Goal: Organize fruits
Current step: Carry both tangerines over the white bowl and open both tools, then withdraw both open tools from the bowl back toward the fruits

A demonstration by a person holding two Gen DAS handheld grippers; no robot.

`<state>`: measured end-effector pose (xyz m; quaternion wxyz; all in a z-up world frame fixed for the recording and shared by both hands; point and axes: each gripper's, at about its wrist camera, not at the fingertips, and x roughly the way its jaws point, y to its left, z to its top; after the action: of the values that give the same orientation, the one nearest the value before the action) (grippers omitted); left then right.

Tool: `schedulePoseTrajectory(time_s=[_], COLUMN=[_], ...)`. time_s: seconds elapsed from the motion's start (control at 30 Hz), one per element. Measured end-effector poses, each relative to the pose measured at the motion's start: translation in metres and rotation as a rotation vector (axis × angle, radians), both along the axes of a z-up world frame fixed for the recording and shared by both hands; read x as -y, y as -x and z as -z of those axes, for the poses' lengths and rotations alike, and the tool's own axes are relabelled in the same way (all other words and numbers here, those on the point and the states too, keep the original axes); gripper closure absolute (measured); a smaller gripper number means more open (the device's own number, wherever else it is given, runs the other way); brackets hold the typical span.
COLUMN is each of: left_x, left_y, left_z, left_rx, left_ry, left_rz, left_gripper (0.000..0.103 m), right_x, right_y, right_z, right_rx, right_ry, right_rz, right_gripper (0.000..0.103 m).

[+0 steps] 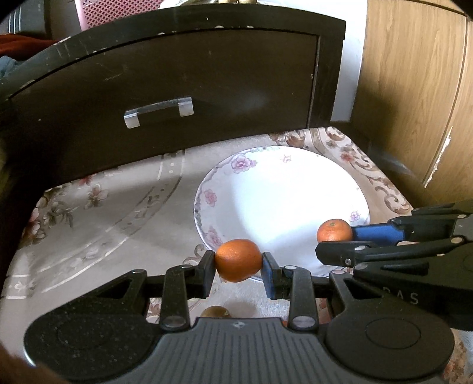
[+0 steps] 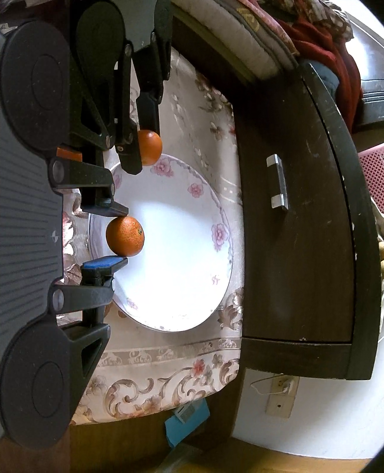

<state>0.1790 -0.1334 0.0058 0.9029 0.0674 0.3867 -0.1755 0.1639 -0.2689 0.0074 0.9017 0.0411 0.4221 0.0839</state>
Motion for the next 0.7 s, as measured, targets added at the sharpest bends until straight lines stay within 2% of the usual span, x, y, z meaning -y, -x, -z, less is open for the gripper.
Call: schedulePoseTrajectory(time_s=[0.7], left_x=[-0.0007], left_y=[-0.0098], left_z=[0.0003], left_rx=[-0.026], left_ry=[-0.003], left_rz=[-0.024], left_gripper=[0.059], right_x=[0.0054], right_y=[-0.0055], right_z=[0.0026], right_rx=[0.0], right_ry=[-0.023], right_rz=[0.009], right_gripper=[0.075])
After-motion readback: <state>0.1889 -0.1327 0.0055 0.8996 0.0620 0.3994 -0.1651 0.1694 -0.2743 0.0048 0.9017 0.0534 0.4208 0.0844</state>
